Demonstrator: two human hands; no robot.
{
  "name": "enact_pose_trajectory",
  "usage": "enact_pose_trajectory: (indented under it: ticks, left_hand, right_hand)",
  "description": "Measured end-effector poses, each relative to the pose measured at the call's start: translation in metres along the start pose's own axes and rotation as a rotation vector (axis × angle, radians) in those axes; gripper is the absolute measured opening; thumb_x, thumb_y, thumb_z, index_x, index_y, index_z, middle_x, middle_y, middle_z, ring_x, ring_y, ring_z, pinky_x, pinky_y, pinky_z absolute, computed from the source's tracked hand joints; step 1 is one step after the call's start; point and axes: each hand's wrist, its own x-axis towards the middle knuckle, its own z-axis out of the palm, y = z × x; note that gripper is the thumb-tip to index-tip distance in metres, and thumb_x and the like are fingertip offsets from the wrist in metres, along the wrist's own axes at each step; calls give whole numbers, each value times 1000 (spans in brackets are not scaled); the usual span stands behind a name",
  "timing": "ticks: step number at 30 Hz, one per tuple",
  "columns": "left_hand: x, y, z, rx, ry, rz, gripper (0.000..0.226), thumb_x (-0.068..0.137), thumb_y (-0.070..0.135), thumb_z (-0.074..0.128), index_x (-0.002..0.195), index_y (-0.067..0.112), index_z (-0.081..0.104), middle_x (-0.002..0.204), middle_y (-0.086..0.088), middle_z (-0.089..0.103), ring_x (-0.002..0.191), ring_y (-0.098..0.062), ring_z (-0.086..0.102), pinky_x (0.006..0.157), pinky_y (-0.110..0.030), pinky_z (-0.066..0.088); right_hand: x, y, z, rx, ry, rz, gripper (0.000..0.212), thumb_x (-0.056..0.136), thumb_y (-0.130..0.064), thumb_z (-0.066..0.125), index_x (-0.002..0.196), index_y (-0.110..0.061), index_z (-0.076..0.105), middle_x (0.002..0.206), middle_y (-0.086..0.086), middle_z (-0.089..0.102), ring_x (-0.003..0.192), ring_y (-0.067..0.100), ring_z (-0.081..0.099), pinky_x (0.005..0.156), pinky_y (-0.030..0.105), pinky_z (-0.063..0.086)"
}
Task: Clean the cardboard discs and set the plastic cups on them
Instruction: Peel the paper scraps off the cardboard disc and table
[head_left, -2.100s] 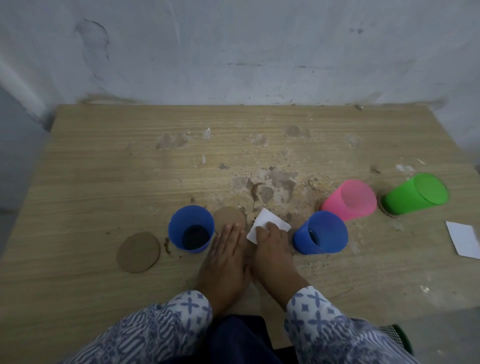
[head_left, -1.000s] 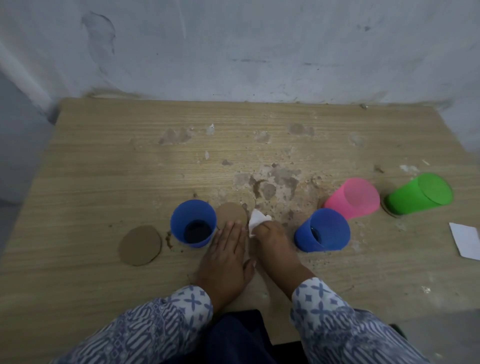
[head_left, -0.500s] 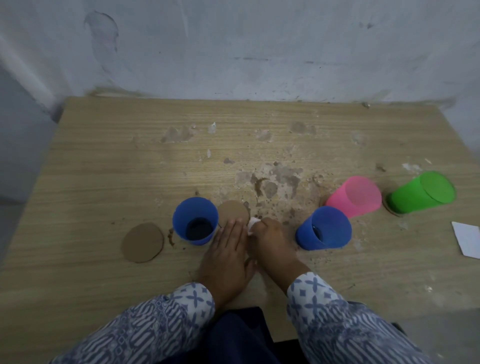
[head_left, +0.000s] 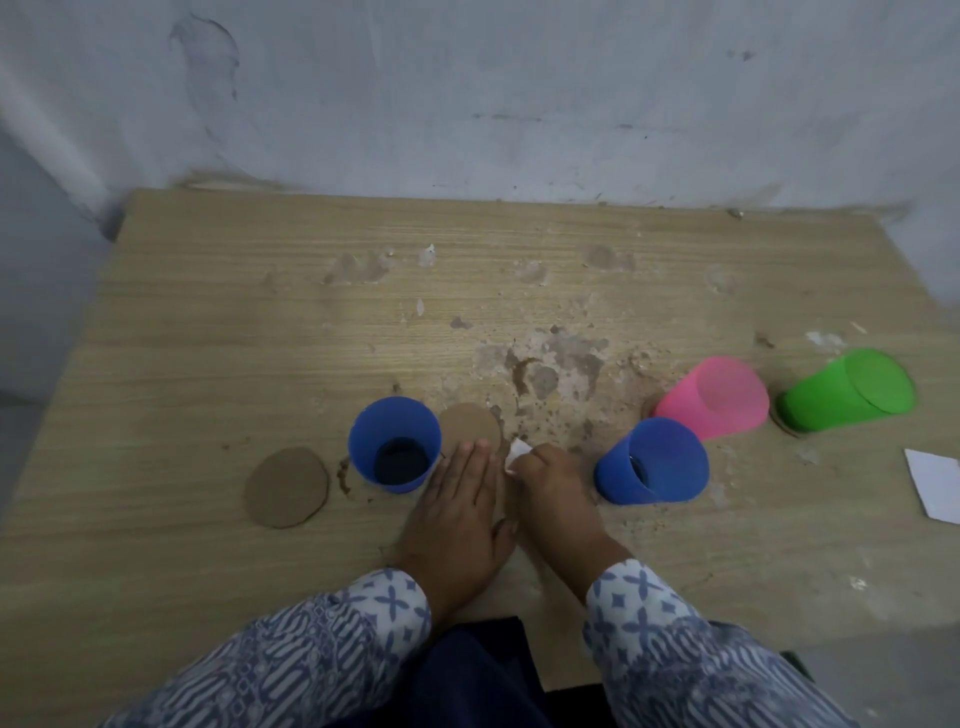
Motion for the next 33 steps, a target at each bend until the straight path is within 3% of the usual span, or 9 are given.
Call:
enact_pose_trajectory:
  ticks: [5, 10, 15, 19, 23, 29, 33]
  left_hand:
    - [-1, 0, -1, 29, -19, -16, 69, 83, 46, 40, 136, 3, 48, 142, -14, 47, 131, -28, 45, 109, -35, 21]
    - [0, -1, 0, 3, -12, 6, 68, 86, 45, 40, 138, 2, 44, 144, -15, 45, 133, -29, 42, 109, -38, 22]
    - [1, -1, 0, 3, -37, 4, 67, 85, 44, 40, 137, 2, 46, 144, -15, 44, 134, -30, 42, 108, -39, 23]
    - [0, -1, -1, 25, -39, -5, 69, 85, 46, 39, 137, 2, 46, 144, -15, 45, 134, -29, 42, 110, -36, 19]
    - [0, -1, 1, -3, -39, 6, 68, 86, 45, 40, 139, 2, 42, 145, -15, 43, 135, -29, 41, 109, -38, 21]
    - [0, 0, -1, 19, -28, 7, 66, 84, 43, 39, 135, 2, 47, 142, -16, 47, 132, -30, 44, 108, -38, 22]
    - [-1, -1, -1, 38, -39, -6, 69, 85, 46, 38, 137, 2, 46, 144, -14, 45, 134, -28, 42, 110, -36, 19]
  right_hand:
    - [33, 6, -4, -2, 8, 138, 11, 83, -9, 54, 89, -14, 62, 90, 6, 58, 79, 21, 53, 69, 28, 43]
    - [24, -2, 10, -34, -62, 53, 18, 89, -21, 47, 96, -14, 62, 96, 4, 61, 87, 18, 51, 76, 23, 36]
    - [6, 7, -2, 1, -7, 67, 15, 84, -8, 54, 94, -13, 63, 91, 2, 56, 84, 17, 54, 73, 21, 39]
    - [36, 3, -2, -2, 29, 138, 12, 83, -9, 55, 91, -12, 63, 92, 7, 58, 83, 25, 55, 72, 33, 48]
    - [20, -10, 1, -26, 17, 85, 15, 87, -16, 52, 96, -13, 64, 95, 4, 60, 86, 20, 54, 75, 28, 43]
    - [8, -2, -3, 63, 19, 123, 13, 84, -6, 57, 90, -13, 66, 91, 7, 58, 81, 21, 55, 70, 25, 42]
    - [37, 0, -2, 40, 45, 174, 12, 83, -9, 57, 91, -11, 65, 93, 9, 59, 82, 24, 55, 72, 34, 48]
